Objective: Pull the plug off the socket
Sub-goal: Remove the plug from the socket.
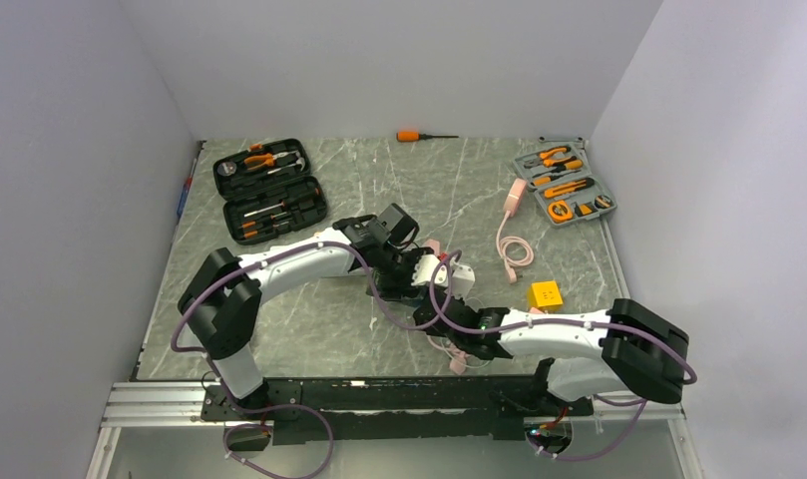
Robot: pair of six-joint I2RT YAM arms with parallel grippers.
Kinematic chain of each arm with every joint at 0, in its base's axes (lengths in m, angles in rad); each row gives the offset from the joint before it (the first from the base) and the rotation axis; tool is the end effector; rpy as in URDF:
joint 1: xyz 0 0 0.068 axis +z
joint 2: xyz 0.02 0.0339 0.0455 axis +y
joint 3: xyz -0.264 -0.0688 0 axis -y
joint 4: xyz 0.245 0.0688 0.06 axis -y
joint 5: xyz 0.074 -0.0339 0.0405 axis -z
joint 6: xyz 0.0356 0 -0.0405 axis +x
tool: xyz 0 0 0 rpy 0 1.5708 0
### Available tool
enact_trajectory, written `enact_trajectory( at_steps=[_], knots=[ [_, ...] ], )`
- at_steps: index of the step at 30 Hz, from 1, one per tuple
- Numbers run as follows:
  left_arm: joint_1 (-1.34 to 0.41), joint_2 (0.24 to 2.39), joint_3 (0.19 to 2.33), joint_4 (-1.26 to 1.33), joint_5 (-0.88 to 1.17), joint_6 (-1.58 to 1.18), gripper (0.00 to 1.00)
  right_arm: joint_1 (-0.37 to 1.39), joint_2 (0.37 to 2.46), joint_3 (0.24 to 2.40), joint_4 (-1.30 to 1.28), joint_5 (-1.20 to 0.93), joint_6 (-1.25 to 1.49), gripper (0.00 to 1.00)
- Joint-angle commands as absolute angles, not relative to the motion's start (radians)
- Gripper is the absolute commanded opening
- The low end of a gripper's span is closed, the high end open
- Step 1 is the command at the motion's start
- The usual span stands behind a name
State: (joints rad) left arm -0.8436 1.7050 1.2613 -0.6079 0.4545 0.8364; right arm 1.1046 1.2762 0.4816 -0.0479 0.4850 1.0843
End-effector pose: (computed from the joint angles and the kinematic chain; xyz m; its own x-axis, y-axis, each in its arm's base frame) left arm 0.2243 -0.2755 0.2321 0.2189 0.7572 -0.6154 0.9752 -0.1902 0.1129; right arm 0.1173 0.1962 0.1546 -0.7321 0.2849 -0.6188 -0.0077 0.9048 0.4257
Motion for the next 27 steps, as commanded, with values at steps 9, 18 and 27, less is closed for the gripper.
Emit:
enact_trajectory(
  at_steps=[9,18,27],
  knots=[
    [-0.769,1.738,1.343,-0.814,0.260,0.954,0.00,1.213,1.311,0.455,-0.433,0.588,1.197,0.00],
    [-0.750,1.610,1.161,-0.725,0.250,0.911,0.00,1.209,1.187,0.387,-0.447,0.591,1.286,0.00],
    [-0.694,1.580,1.109,-0.700,0.218,0.969,0.00,1.212,1.260,0.441,-0.483,0.605,1.233,0.00]
  ],
)
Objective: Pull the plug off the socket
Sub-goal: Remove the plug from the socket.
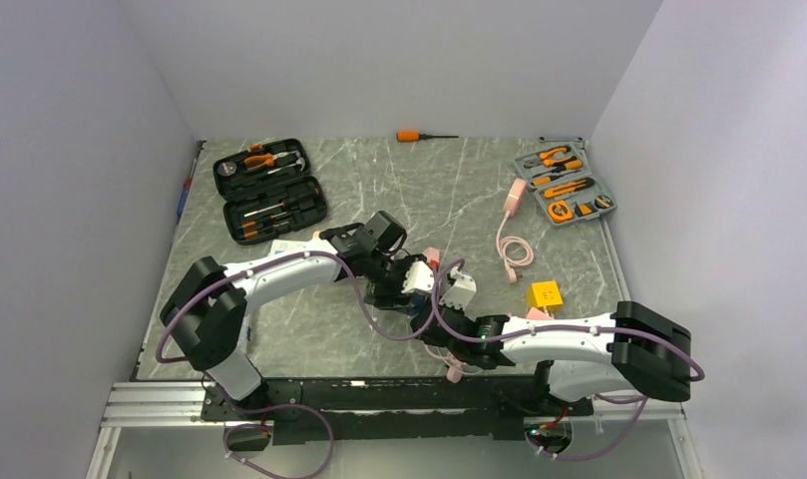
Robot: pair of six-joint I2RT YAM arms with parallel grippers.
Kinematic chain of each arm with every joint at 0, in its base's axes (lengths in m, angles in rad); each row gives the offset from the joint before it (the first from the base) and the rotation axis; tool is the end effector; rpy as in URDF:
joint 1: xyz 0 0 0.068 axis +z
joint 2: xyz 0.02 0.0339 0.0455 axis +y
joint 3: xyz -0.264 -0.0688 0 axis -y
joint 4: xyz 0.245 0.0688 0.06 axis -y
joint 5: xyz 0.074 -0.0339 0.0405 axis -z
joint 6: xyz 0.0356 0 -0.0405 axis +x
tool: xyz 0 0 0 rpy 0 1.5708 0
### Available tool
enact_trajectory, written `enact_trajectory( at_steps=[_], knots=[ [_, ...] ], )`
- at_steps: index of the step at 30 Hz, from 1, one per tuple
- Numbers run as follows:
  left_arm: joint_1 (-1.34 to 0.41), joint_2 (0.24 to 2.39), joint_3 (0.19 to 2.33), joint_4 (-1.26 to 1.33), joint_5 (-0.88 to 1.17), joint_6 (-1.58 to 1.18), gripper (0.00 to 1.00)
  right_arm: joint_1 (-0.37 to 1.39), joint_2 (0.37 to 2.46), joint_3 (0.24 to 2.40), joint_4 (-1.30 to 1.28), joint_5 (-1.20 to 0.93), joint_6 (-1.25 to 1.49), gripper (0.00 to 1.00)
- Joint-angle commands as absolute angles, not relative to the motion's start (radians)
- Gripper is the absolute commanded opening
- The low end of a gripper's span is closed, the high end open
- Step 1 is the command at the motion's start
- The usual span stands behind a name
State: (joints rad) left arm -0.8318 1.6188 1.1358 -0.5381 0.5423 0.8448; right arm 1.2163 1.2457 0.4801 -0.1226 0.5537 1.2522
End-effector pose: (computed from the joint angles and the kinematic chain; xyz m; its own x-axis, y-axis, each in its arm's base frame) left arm 0.2101 -0.2578 0.2274 0.2280 0.7008 -0.6759 0.9704 -0.2206 0.0985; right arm 0.0938 0.1995 0.1562 -0.7326 0.3479 -0.5851 0.0420 0.8810 0.4713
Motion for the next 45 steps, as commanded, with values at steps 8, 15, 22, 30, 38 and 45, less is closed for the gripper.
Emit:
enact_trajectory(
  at_steps=[8,15,22,30,38,45],
  knots=[
    [-0.750,1.709,1.233,-0.674,0.199,1.007,0.00,1.212,1.263,0.485,-0.480,0.619,1.152,0.00],
    [-0.738,1.701,1.185,-0.612,0.179,0.912,0.00,1.210,1.165,0.353,-0.455,0.524,1.376,0.00],
    [-0.722,1.599,1.055,-0.585,0.205,0.908,0.00,1.209,1.114,0.360,-0.479,0.576,1.329,0.00],
    [-0.661,1.686,1.190,-0.624,0.160,0.985,0.00,1.210,0.980,0.331,-0.473,0.607,1.280,0.00],
    [-0.653,1.725,1.277,-0.661,0.148,1.018,0.00,1.223,1.038,0.330,-0.484,0.586,1.351,0.00],
    [-0.638,1.657,1.067,-0.578,0.189,0.959,0.00,1.222,0.957,0.288,-0.479,0.591,1.382,0.00]
  ],
)
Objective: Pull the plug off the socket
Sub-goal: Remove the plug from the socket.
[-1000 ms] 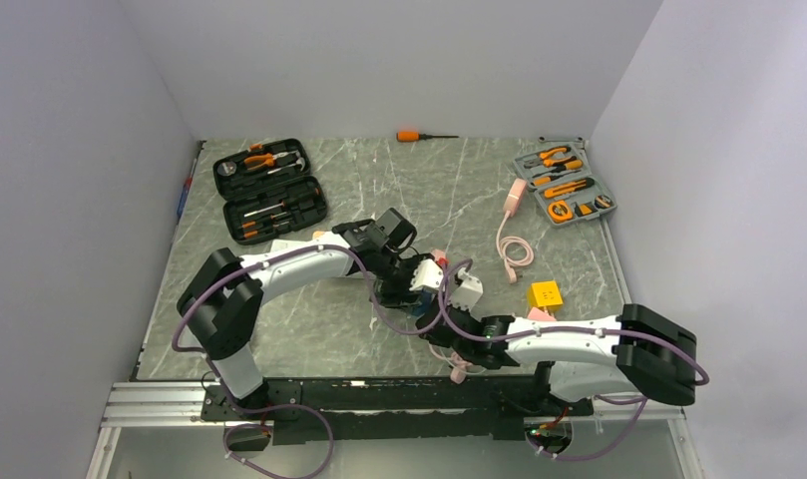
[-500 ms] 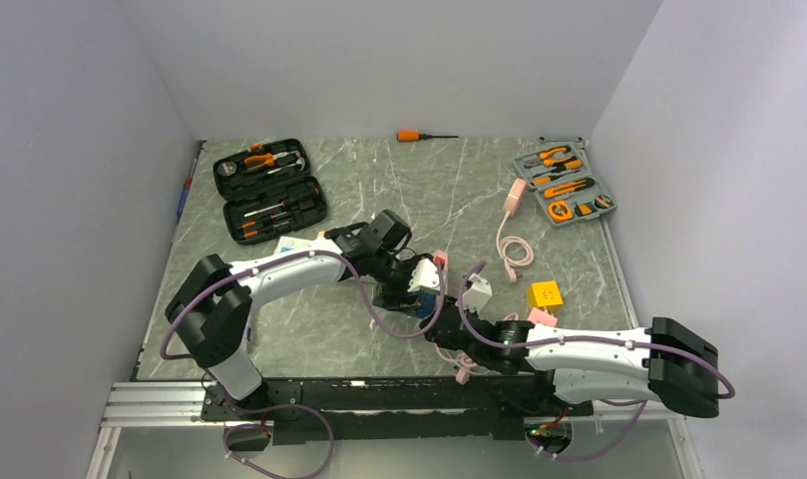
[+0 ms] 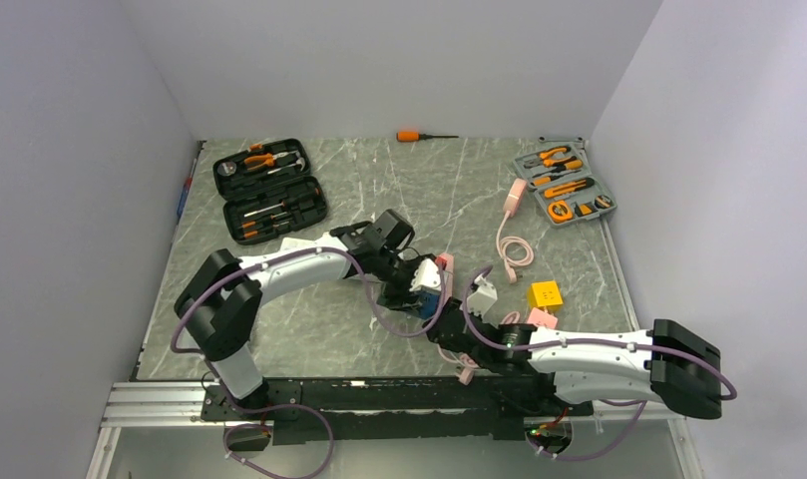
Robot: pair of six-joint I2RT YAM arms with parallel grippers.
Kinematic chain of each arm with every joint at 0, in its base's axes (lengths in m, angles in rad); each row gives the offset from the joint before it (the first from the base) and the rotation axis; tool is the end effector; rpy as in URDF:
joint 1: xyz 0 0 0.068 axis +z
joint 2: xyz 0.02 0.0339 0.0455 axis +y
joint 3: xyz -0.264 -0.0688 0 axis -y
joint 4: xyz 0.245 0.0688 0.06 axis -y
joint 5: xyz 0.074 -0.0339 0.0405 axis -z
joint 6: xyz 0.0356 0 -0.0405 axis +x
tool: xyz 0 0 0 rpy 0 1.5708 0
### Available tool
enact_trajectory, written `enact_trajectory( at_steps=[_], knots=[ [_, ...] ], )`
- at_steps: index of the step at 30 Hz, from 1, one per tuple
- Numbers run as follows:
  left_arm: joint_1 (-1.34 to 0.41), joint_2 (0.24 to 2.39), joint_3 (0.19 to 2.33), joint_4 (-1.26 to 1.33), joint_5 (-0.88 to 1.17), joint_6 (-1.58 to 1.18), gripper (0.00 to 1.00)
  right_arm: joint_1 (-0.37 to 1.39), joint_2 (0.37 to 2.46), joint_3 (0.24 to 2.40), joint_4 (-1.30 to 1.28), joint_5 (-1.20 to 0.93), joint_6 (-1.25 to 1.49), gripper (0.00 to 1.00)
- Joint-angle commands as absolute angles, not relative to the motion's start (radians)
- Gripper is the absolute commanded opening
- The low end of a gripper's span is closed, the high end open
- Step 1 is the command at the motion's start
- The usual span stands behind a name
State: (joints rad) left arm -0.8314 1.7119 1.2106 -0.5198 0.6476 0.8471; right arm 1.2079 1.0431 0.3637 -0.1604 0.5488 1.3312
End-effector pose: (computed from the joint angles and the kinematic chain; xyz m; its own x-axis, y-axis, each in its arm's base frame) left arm 0.2229 -0.2763 0.2224 0.2203 0.6454 -0.7314 0.9614 -0.2705 0.0509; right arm 0.0830 0.1664 0.1566 -0.7174 0.4453 -0.5357 0.0968 0.8253 0.5564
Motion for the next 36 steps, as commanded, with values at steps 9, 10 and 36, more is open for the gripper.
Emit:
enact_trajectory(
  at_steps=[9,10,36],
  knots=[
    [-0.639,1.651,0.957,-0.495,0.189,0.936,0.00,1.222,0.922,0.346,-0.509,0.636,1.295,0.00],
    [-0.639,1.655,0.980,-0.507,0.187,0.941,0.00,1.222,0.946,0.355,-0.505,0.631,1.288,0.00],
    [-0.623,1.723,1.182,-0.475,0.057,1.005,0.00,1.269,1.145,0.398,-0.352,0.564,1.159,0.00]
  ],
)
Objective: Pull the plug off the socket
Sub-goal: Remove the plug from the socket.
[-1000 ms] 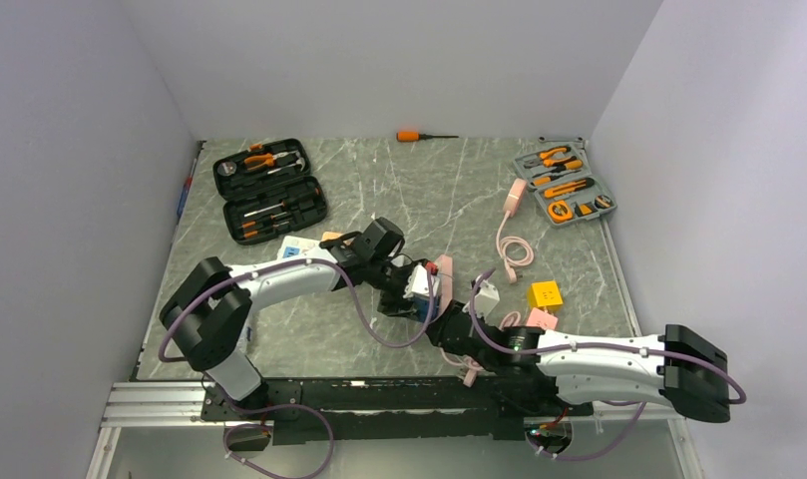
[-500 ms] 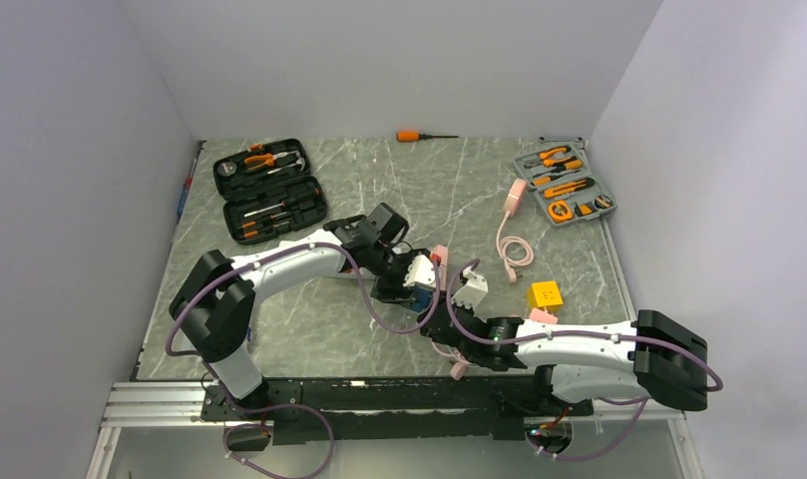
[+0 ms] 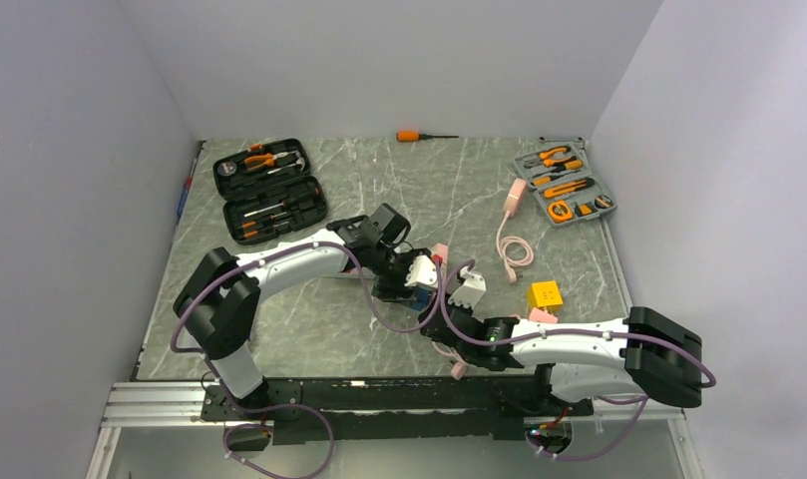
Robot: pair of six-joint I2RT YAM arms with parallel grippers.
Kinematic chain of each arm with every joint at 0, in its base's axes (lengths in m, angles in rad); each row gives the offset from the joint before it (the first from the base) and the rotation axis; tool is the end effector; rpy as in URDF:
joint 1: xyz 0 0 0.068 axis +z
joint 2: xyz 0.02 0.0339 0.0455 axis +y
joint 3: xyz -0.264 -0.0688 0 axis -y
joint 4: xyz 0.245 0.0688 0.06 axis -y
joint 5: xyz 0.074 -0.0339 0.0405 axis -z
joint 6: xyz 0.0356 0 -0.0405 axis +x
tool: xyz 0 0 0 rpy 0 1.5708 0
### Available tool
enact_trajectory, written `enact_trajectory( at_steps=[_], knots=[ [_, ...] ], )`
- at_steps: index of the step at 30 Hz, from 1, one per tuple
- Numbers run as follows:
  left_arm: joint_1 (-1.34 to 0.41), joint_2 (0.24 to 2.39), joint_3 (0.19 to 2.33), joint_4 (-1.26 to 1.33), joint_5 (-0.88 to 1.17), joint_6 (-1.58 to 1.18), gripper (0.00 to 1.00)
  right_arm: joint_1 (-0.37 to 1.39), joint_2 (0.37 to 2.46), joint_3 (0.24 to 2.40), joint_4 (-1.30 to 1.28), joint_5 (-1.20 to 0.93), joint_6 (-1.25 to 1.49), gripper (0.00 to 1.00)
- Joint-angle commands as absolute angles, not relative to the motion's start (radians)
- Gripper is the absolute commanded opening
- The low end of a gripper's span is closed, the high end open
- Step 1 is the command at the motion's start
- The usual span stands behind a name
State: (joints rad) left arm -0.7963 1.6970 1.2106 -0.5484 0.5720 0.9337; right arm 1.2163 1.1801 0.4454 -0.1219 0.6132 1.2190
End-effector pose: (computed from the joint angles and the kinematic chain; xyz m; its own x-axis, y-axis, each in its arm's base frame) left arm 0.2317 -0.2643 0.2246 0.2808 0.6794 -0.6779 0.9558 -0.2617 0.1337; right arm 0.0918 0.1889 0.1600 -0.6875 0.3542 -0.6339 0.0270 0.8849 0.4651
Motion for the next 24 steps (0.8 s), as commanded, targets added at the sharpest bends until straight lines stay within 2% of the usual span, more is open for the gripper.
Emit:
enact_trajectory(
  at_steps=[1,6,14,24],
  knots=[
    [-0.623,1.721,1.176,-0.470,0.057,1.006,0.00,1.270,1.141,0.398,-0.359,0.569,1.163,0.00],
    [-0.618,1.673,1.138,-0.476,0.073,1.010,0.00,1.269,1.118,0.406,-0.471,0.604,1.242,0.00],
    [-0.592,1.537,0.964,-0.411,0.062,1.183,0.00,1.267,1.080,0.416,-0.474,0.623,1.176,0.00],
    [-0.545,1.627,0.982,-0.351,-0.091,1.191,0.00,1.267,1.065,0.441,-0.520,0.641,1.147,0.00]
  ],
)
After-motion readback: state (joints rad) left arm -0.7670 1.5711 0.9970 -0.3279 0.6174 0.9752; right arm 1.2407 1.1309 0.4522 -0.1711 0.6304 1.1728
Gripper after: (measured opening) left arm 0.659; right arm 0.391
